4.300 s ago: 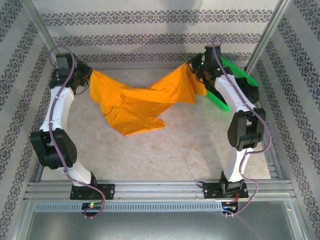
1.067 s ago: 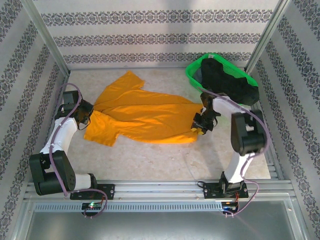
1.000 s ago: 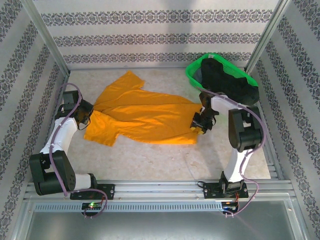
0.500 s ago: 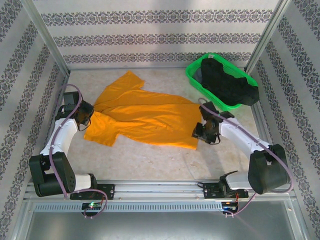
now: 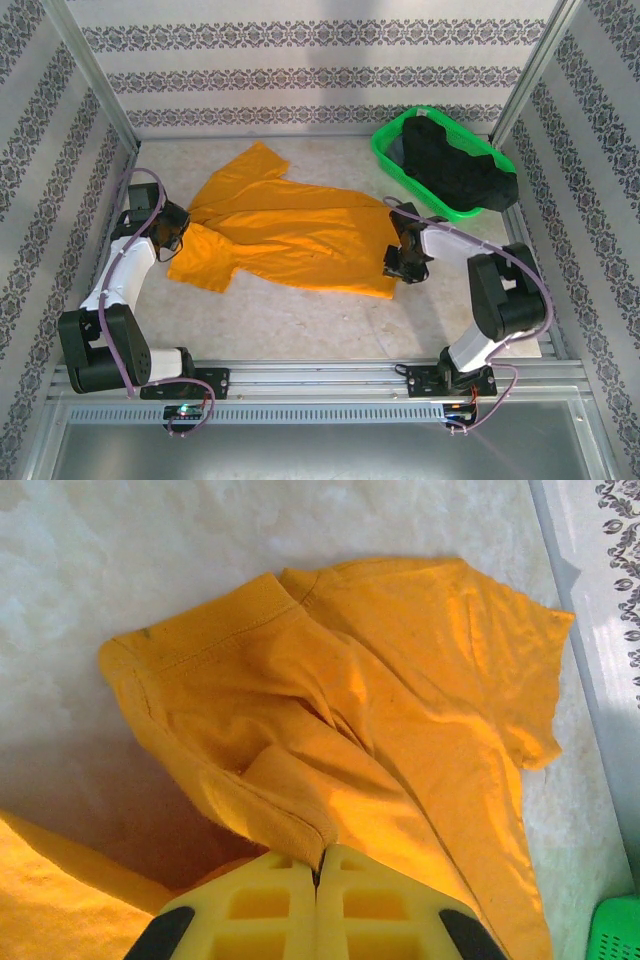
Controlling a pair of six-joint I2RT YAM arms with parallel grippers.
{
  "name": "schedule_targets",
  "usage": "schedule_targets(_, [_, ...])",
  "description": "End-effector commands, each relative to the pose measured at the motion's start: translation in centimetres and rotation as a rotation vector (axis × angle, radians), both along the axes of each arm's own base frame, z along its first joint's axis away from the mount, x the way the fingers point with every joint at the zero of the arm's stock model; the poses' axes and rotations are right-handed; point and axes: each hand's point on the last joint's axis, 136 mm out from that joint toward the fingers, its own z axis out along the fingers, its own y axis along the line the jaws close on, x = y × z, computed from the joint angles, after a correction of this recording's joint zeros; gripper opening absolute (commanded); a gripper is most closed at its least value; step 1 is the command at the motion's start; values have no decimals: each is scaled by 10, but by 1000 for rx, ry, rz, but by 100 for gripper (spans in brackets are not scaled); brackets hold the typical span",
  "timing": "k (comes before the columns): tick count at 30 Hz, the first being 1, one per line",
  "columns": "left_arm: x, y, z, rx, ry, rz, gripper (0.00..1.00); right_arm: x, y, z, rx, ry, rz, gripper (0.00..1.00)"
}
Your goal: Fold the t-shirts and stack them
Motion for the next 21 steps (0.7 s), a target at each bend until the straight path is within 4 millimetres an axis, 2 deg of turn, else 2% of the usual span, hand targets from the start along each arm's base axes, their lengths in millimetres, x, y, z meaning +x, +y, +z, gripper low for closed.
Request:
schedule_targets(1, [-2, -3, 2, 4, -2, -8, 0, 18, -9, -3, -62, 6, 18, 5])
schedule_targets(2, [-2, -4, 3, 2, -4, -9, 0, 24, -12, -3, -76, 2, 16, 0])
schedule_targets(8, [2, -3, 5, 7, -7, -11, 0, 67, -16, 18, -86, -73, -16, 0])
schedule_targets(11, [4, -2, 5, 10, -7, -12, 0, 85, -14, 22, -78, -72, -31, 0])
schedule_targets(21, [9, -1, 2, 16, -1, -20, 0, 134, -4, 7, -51, -59, -61, 0])
